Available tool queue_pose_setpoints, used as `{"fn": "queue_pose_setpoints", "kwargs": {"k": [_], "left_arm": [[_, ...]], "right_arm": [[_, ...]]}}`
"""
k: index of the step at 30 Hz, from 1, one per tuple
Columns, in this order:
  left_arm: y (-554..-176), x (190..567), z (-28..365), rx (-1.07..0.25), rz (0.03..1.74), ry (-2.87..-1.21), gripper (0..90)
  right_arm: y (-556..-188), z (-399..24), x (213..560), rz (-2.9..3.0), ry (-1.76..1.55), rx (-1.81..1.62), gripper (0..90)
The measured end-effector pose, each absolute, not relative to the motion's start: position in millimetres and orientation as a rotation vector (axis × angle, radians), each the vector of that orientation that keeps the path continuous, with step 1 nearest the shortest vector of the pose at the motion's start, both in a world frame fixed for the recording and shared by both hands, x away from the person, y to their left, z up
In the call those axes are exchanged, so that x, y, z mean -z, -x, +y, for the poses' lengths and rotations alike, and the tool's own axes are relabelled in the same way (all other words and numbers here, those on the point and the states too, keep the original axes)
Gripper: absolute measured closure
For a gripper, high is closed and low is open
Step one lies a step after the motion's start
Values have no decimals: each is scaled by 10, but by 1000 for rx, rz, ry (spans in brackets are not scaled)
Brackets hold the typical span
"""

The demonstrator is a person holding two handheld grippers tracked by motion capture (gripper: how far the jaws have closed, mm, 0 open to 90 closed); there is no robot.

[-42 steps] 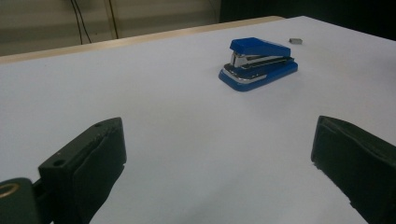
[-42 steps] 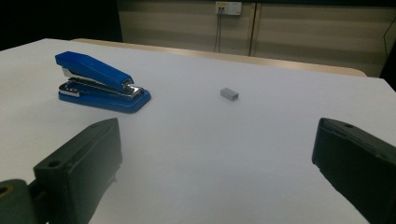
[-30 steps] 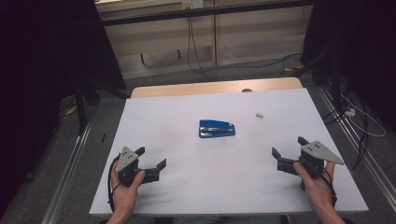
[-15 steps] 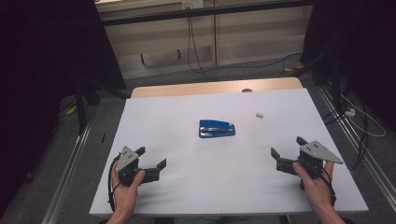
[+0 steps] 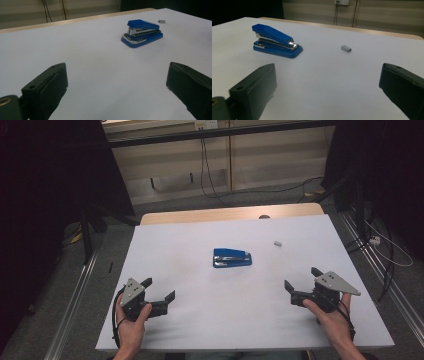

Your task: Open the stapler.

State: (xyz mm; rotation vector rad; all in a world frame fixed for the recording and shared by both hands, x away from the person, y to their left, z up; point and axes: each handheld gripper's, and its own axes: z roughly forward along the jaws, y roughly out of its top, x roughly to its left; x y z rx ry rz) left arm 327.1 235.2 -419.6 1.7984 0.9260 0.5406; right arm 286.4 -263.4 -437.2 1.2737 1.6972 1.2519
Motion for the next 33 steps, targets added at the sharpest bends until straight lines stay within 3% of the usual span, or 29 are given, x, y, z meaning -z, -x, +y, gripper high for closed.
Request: {"fn": "queue_pose_setpoints", "kwargs": {"k": [33], "left_arm": [[-3339, 4238, 2258, -483, 901, -1850, 51]], "right_arm": [[-3160, -2031, 4365, 1880, -1124, -1358, 32]]}}
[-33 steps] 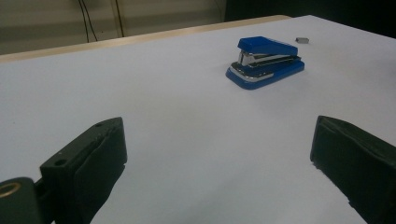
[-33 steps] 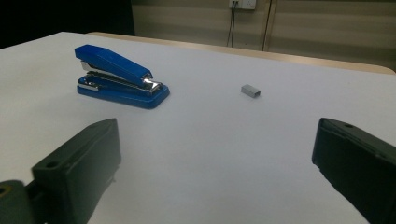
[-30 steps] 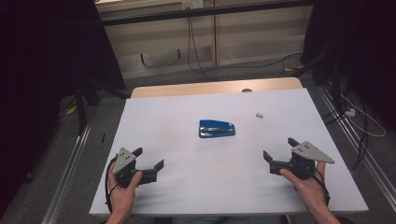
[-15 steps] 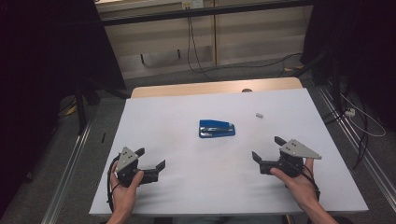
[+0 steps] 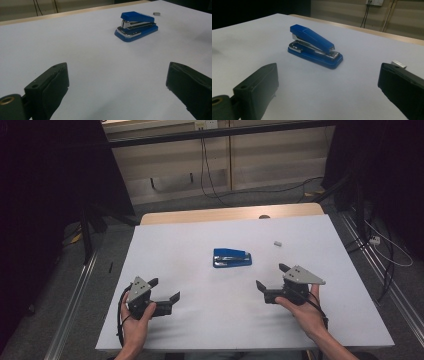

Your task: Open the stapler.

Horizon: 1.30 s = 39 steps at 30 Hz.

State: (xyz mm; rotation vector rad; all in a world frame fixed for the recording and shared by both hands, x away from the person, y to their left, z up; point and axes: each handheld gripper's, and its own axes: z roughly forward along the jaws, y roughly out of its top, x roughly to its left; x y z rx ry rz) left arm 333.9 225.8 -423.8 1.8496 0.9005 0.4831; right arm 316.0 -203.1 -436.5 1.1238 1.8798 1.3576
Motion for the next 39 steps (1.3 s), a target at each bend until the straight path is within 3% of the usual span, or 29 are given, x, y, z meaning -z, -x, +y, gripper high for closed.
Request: {"fn": "queue_pose_setpoints", "kwargs": {"k": [39], "left_arm": [[-3585, 4237, 1979, -376, 819, -1884, 69]], "right_arm": [[-3586, -1399, 4320, 1993, -1033, -1435, 72]]}}
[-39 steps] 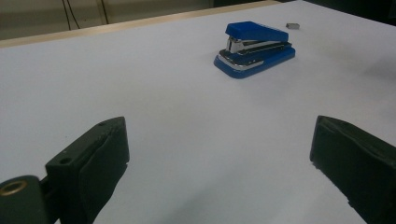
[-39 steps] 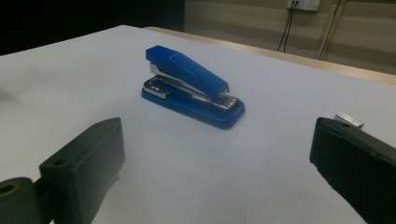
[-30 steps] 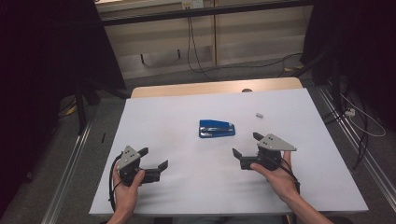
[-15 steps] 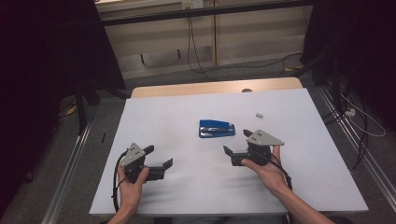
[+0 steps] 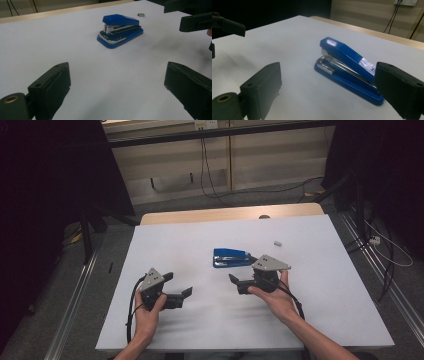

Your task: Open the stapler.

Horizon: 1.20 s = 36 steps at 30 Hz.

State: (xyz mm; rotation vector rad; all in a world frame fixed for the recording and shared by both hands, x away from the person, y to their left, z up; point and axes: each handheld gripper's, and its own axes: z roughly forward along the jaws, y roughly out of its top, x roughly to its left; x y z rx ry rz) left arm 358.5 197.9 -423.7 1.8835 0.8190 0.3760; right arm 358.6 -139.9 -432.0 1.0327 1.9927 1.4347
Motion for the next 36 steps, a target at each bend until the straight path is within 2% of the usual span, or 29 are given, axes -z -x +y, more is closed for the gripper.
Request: {"fn": "queue_pose_setpoints", "kwargs": {"k": [4, 6, 11, 12, 20, 26, 29, 32, 36], "left_arm": [[-3616, 4217, 1965, -384, 828, -1870, 64], [-3647, 4201, 1911, -395, 825, -1878, 63], [-3750, 4192, 1745, -400, 764, -1903, 59], [-3793, 4189, 1697, -394, 747, -1907, 59], [-3991, 4164, 1598, -412, 743, -1903, 57], [-4098, 4159, 1476, -452, 747, -1930, 49], [-4141, 4153, 1447, -444, 733, -1925, 36], [-4227, 4129, 1383, -445, 722, -1932, 37], [-4308, 4110, 1339, -453, 724, -1923, 41]], "right_arm": [[-3618, -1332, 4327, 2011, -1022, -1439, 78], [-3651, -1293, 4343, 2028, -1014, -1443, 124], [-3726, -1224, 4360, 2043, -1018, -1439, 140], [-3747, -1211, 4360, 2041, -1011, -1438, 166], [-3800, -1195, 4399, 2044, -992, -1370, 172], [-3840, -1231, 4398, 2080, -1018, -1371, 246], [-3867, -1225, 4398, 2111, -1005, -1342, 252], [-3912, -1195, 4382, 2131, -1010, -1352, 337], [-3946, -1153, 4359, 2130, -1000, -1334, 380]]}}
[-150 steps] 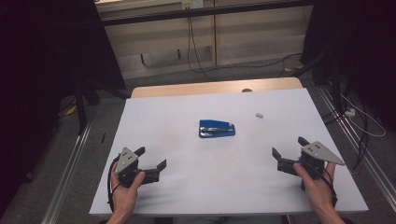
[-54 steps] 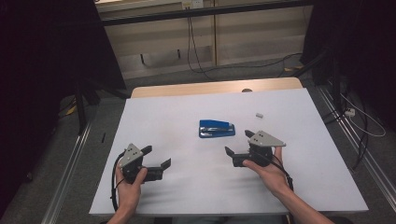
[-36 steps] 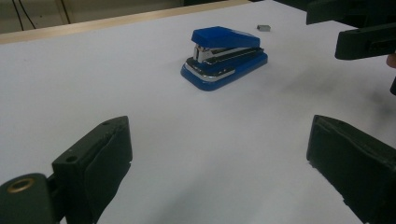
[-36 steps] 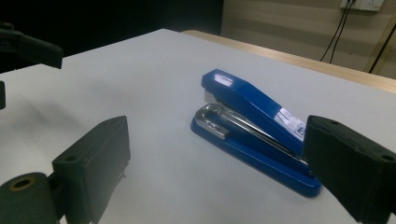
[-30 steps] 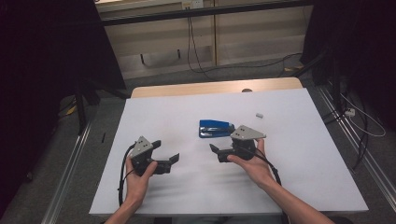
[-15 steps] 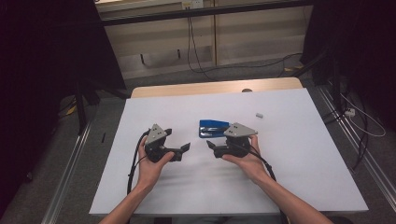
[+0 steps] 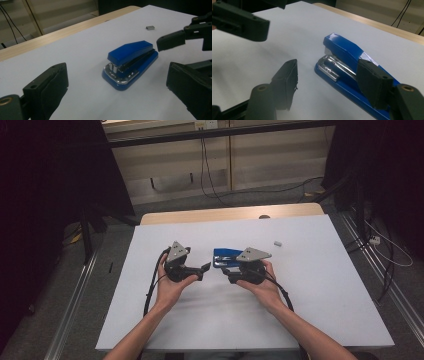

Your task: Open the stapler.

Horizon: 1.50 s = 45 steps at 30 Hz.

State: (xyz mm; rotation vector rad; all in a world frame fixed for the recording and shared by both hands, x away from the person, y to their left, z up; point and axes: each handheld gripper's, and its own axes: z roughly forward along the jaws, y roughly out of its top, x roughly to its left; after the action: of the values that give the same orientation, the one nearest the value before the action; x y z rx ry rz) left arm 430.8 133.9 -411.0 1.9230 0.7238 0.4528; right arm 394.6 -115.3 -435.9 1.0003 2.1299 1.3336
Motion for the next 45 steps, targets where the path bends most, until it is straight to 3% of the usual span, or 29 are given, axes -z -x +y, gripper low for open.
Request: {"fn": "queue_pose_setpoints", "kwargs": {"k": [4, 15, 18, 26, 29, 31, 34, 37, 40, 43, 45], "left_arm": [[-4437, 4151, 1288, -486, 747, -1932, 51], [-4516, 4304, 1268, -436, 803, -1928, 69], [-4511, 4310, 1272, -420, 806, -1935, 88], [-4540, 4326, 1281, -405, 830, -1933, 158], [-4540, 4325, 1287, -392, 825, -1941, 284], [-4534, 4318, 1281, -391, 829, -1948, 309], [-4520, 4322, 1256, -378, 806, -1961, 461], [-4520, 4324, 1230, -365, 783, -1977, 506], [-4518, 4328, 1201, -346, 761, -1991, 681], [-4519, 4325, 1181, -330, 751, -1994, 752], [-4526, 4322, 1164, -335, 740, -2011, 859]], "right_arm": [[-3966, -1152, 4371, 2119, -1014, -1345, 511], [-4002, -1196, 4409, 2158, -1004, -1376, 748], [-4026, -1211, 4421, 2147, -1004, -1389, 848], [-4065, -1209, 4460, 2128, -1045, -1399, 900], [-4090, -1195, 4467, 2142, -1044, -1391, 900], [-4098, -1189, 4468, 2145, -1045, -1389, 900], [-4132, -1163, 4466, 2153, -1047, -1384, 900], [-4153, -1148, 4461, 2153, -1048, -1383, 900], [-4189, -1124, 4463, 2156, -1055, -1383, 900], [-4201, -1114, 4466, 2165, -1056, -1374, 900], [-4218, -1101, 4466, 2176, -1051, -1364, 900]]}}
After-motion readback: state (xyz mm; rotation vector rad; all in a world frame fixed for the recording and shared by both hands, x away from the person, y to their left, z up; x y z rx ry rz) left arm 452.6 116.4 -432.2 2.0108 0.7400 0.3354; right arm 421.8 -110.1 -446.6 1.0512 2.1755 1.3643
